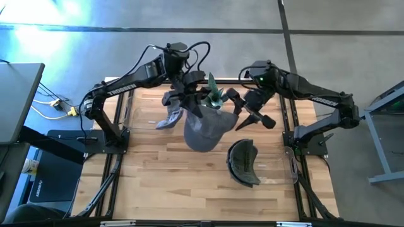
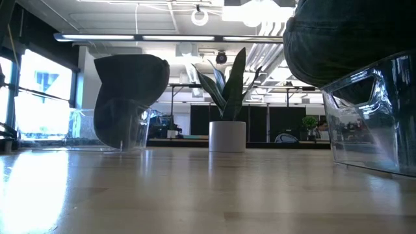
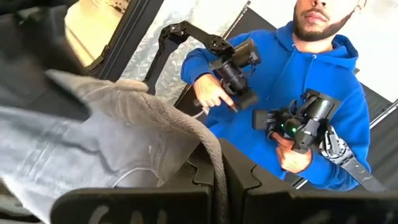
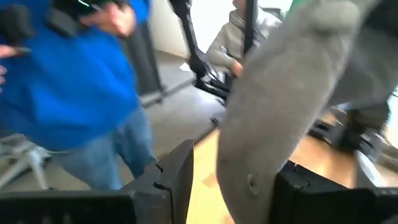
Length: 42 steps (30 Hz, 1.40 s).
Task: Pick & Place hat
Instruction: Put the gray cap into the left transparent bin
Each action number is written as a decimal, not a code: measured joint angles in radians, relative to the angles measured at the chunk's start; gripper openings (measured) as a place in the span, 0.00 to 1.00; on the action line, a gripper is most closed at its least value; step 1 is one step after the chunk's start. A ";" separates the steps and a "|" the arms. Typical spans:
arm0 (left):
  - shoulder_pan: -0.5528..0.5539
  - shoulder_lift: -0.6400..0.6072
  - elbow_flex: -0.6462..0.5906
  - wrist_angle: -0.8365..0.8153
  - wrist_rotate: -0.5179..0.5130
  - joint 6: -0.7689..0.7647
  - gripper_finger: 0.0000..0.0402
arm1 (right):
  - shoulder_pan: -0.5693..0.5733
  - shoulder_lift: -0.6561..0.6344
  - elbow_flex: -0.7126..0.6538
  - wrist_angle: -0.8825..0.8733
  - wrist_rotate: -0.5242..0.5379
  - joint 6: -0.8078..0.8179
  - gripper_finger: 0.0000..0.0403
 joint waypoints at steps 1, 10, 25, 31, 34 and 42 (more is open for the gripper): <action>0.000 0.000 0.000 0.000 0.000 0.003 0.00 | 0.000 0.000 0.000 0.017 -0.026 0.018 0.33; 0.000 0.000 0.000 -0.008 -0.022 0.034 0.00 | -0.062 0.002 0.000 0.253 -0.314 0.412 0.29; 0.000 0.000 0.001 -0.106 -0.083 0.108 0.00 | -0.063 0.102 0.000 0.224 -0.253 0.473 0.47; 0.000 0.000 0.001 -0.156 -0.104 0.130 0.00 | -0.043 0.093 0.000 0.184 -0.228 0.378 0.25; 0.000 0.001 0.001 -0.175 -0.113 0.130 0.00 | -0.033 0.088 0.000 0.184 -0.239 0.378 0.05; 0.000 0.011 0.001 -0.173 -0.122 0.155 0.13 | -0.018 0.073 0.000 0.177 -0.153 0.414 0.01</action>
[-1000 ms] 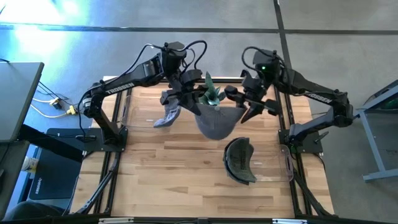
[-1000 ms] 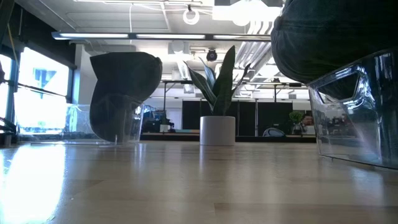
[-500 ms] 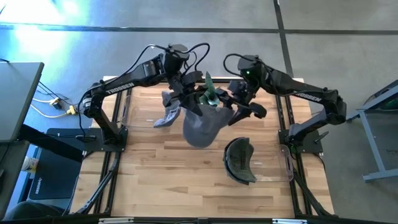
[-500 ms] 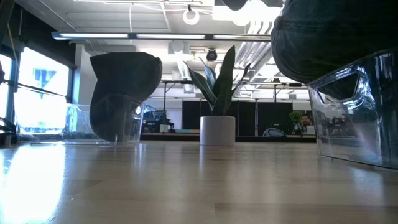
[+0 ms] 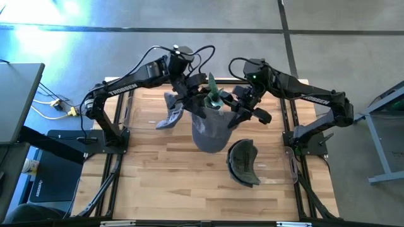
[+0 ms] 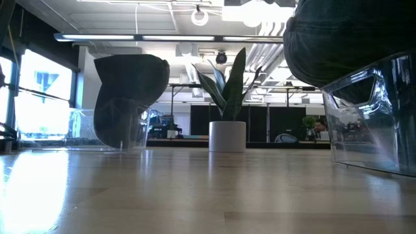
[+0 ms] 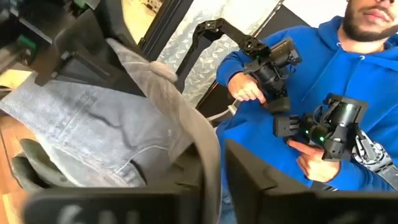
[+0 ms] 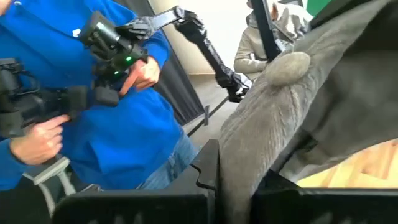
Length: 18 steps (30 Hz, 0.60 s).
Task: Pick & Place hat
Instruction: Put the gray cap into the left transparent bin
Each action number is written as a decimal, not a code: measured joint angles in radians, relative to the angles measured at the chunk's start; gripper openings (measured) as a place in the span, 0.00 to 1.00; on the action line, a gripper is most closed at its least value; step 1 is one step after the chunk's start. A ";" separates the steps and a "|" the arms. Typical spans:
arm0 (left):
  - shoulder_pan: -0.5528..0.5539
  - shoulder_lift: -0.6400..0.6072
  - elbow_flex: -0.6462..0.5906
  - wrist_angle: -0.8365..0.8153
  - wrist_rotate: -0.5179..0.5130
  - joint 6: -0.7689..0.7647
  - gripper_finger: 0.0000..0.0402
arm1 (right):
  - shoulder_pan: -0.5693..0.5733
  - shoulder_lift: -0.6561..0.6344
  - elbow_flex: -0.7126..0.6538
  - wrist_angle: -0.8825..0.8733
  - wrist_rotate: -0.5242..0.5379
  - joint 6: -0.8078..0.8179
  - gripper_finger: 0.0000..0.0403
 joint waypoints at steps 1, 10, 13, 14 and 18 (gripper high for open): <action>0.000 0.007 0.000 0.000 -0.001 0.000 0.17 | 0.000 -0.008 0.000 -0.002 0.011 0.003 0.02; -0.011 0.033 -0.001 -0.023 -0.140 0.035 0.57 | -0.008 -0.099 0.000 -0.096 0.235 -0.001 0.01; -0.040 0.033 -0.001 -0.013 -0.325 0.082 0.58 | -0.008 -0.123 0.000 -0.136 0.304 -0.010 0.01; -0.053 0.033 -0.001 -0.012 -0.377 0.096 0.58 | -0.008 -0.129 0.000 -0.144 0.316 -0.005 0.01; -0.090 0.033 -0.001 -0.013 -0.442 0.130 0.53 | -0.008 -0.142 0.000 -0.164 0.343 -0.001 0.01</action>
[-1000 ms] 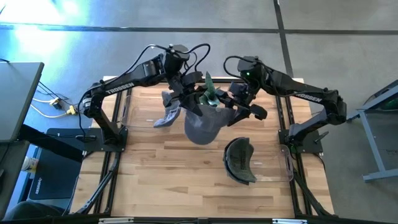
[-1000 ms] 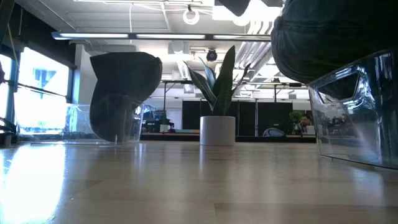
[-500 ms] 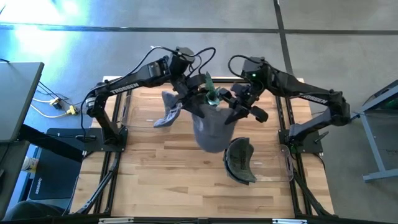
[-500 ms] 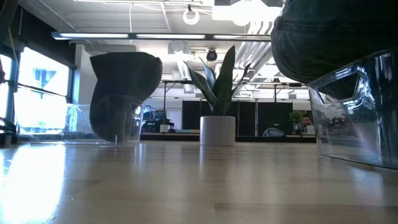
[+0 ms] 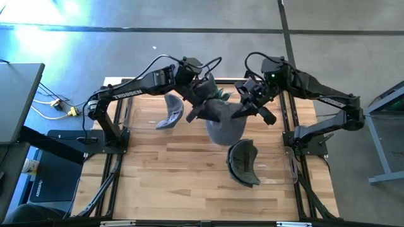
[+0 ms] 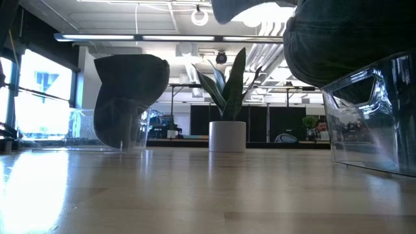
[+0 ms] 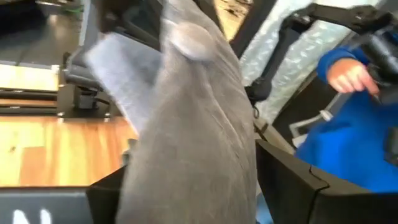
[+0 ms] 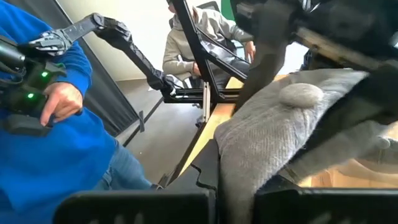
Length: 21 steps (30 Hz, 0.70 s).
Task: Pick & Place hat
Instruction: Put the gray cap into the left transparent bin
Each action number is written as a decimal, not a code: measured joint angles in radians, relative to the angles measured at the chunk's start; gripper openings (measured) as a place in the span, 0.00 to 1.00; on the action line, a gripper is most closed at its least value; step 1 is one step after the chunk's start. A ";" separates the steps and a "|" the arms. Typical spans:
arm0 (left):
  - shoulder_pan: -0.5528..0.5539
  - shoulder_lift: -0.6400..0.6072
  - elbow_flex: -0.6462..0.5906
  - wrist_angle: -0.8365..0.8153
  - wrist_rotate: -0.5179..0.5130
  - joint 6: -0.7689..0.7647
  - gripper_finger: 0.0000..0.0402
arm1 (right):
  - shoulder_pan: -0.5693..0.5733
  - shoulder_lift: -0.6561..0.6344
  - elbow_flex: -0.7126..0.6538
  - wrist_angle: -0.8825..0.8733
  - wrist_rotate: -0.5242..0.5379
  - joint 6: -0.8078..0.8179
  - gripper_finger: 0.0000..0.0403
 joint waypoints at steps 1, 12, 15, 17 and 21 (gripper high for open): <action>-0.007 0.000 0.000 0.000 0.010 0.003 0.51 | 0.000 -0.005 0.000 0.002 0.001 -0.001 0.01; -0.014 0.002 0.001 -0.007 0.405 0.004 0.26 | 0.000 -0.055 0.000 -0.047 -0.027 0.033 0.01; -0.014 -0.010 0.001 0.000 0.462 0.001 0.20 | 0.000 -0.056 0.000 -0.038 -0.122 0.062 0.01; -0.014 -0.009 0.001 -0.003 0.468 0.000 0.17 | 0.002 -0.054 0.000 -0.031 -0.150 0.076 0.01; 0.015 -0.009 0.000 -0.008 0.436 -0.011 0.16 | 0.009 -0.049 0.000 -0.031 -0.106 0.063 0.01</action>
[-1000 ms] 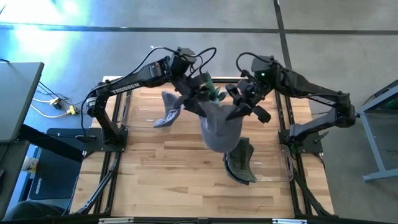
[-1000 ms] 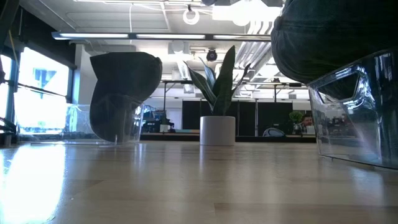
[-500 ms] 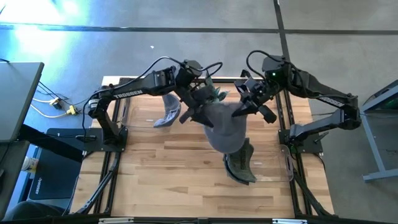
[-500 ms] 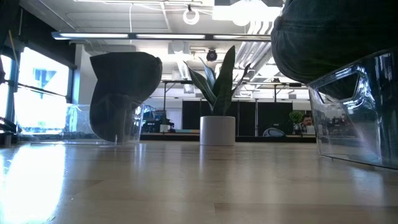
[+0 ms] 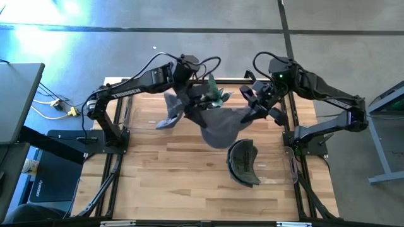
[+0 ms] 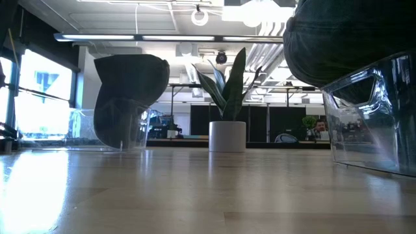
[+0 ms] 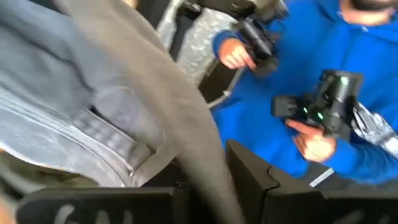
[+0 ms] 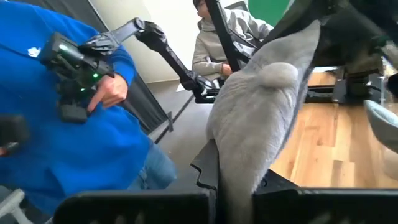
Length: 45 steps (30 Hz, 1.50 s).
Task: Pick & Place hat
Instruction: Put the gray cap into the left transparent bin
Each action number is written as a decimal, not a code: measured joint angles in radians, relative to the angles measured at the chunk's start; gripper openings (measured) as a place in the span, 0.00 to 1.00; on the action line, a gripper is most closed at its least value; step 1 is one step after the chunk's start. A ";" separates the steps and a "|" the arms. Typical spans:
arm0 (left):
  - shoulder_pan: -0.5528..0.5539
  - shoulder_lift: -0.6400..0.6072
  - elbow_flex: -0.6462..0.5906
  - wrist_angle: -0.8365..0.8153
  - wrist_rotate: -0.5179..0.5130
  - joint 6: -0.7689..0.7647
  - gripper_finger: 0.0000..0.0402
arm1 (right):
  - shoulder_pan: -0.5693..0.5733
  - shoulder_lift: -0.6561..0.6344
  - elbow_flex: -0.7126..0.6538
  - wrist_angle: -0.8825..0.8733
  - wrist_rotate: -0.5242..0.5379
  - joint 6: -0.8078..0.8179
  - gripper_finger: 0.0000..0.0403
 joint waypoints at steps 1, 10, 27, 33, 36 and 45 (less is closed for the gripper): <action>0.010 -0.001 0.000 0.001 -0.014 -0.011 0.16 | 0.000 0.001 0.000 0.000 0.005 -0.005 0.01; 0.075 0.033 -0.002 0.088 -0.038 -0.118 0.39 | 0.000 0.035 0.000 -0.001 0.091 -0.050 0.01; 0.042 0.063 0.000 0.233 -0.213 -0.399 0.58 | 0.000 0.050 0.000 -0.001 0.235 -0.140 0.00; 0.041 0.063 0.000 0.263 -0.217 -0.478 0.52 | 0.000 0.050 0.000 -0.001 0.236 -0.143 0.01; 0.041 0.063 0.000 0.282 -0.218 -0.545 0.44 | 0.000 0.050 0.000 0.000 0.234 -0.143 0.00; 0.027 0.063 0.000 0.301 -0.243 -0.617 0.18 | 0.000 0.050 0.000 0.000 0.215 -0.144 0.00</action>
